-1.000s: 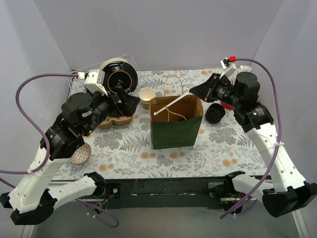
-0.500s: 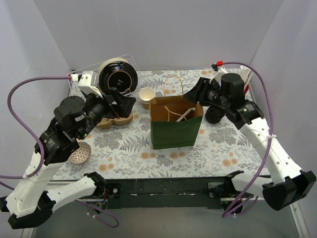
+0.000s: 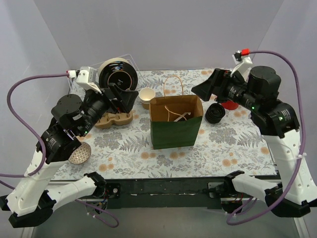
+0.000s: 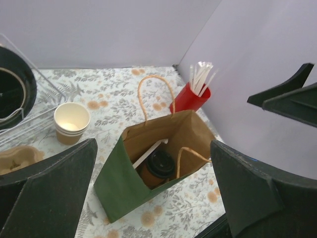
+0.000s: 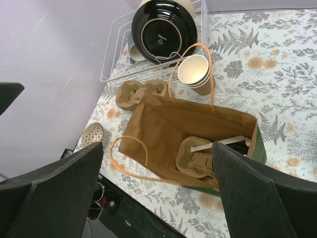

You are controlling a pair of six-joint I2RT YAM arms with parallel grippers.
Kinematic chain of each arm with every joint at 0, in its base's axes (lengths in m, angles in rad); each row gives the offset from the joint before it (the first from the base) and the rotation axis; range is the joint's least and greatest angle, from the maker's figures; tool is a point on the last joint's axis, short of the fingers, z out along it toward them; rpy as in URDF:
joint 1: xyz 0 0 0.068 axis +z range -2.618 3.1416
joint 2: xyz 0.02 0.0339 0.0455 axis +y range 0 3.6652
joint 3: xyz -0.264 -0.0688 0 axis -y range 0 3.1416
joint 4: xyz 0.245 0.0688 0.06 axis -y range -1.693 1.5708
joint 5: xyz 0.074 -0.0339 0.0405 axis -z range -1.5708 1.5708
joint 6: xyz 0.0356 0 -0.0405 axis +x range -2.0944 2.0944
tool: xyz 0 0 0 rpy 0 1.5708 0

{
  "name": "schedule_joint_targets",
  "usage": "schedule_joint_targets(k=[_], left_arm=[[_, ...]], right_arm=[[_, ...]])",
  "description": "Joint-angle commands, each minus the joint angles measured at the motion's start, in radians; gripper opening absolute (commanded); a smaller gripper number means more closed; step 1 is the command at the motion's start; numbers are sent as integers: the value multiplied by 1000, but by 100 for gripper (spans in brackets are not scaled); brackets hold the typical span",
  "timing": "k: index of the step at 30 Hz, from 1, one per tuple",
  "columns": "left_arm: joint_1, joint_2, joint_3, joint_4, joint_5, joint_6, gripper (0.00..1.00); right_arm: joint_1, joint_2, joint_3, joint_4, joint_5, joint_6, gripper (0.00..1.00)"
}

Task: Pack the takeout coffee

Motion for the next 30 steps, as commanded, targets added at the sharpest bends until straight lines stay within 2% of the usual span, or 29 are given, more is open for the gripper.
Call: schedule_joint_targets(k=[1, 12, 30], left_arm=[[0, -4, 15, 100, 76, -15, 98], [0, -10, -42, 138, 133, -101, 98], [0, -55, -92, 172, 105, -87, 98]], right_arm=[[4, -112, 22, 14, -15, 25, 99], [4, -318, -176, 108, 19, 122, 98], [4, -294, -184, 162, 6, 109, 98]])
